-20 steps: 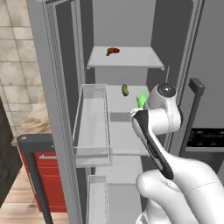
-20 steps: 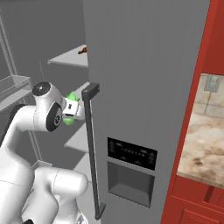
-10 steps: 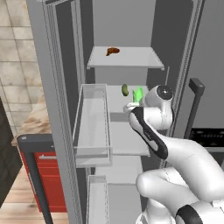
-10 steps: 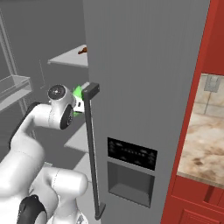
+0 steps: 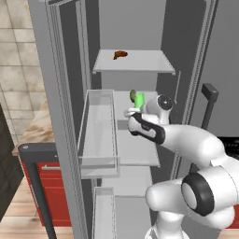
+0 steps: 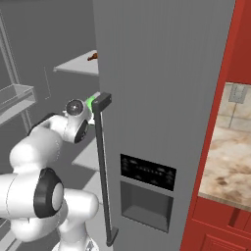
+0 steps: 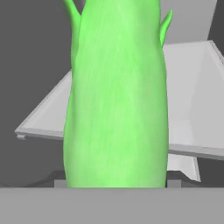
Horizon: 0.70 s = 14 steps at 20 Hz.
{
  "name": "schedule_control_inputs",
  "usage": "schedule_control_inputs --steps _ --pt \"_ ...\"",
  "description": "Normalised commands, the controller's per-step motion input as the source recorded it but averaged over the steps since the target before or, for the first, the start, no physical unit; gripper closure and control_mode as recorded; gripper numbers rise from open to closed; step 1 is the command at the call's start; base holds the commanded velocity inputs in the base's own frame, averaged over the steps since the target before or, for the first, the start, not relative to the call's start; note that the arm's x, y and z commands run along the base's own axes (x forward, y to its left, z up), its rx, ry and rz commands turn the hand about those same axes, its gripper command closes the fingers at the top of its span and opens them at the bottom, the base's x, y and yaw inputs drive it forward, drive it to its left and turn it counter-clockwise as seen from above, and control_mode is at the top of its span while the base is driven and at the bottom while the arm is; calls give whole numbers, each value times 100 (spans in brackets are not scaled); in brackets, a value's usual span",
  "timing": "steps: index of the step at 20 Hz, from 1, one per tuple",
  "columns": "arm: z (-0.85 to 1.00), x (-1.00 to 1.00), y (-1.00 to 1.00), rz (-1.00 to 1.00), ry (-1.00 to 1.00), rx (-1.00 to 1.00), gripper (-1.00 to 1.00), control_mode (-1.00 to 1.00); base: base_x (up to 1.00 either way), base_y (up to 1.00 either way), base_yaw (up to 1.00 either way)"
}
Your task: Transport the steak and corn to the fridge. Place the steak on the rack containing meat and place the corn on the rack containing the vegetable, ensuring meats and vegetables are on different racks.
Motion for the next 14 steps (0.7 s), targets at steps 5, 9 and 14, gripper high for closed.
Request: schedule_control_inputs --steps 5,9,14 --pt "-1 51 19 0 0 0 100 -100 0 0 0" --pt "-9 49 0 0 0 0 100 -100 0 0 0" --pt "-23 50 0 0 0 0 100 -100 0 0 0"
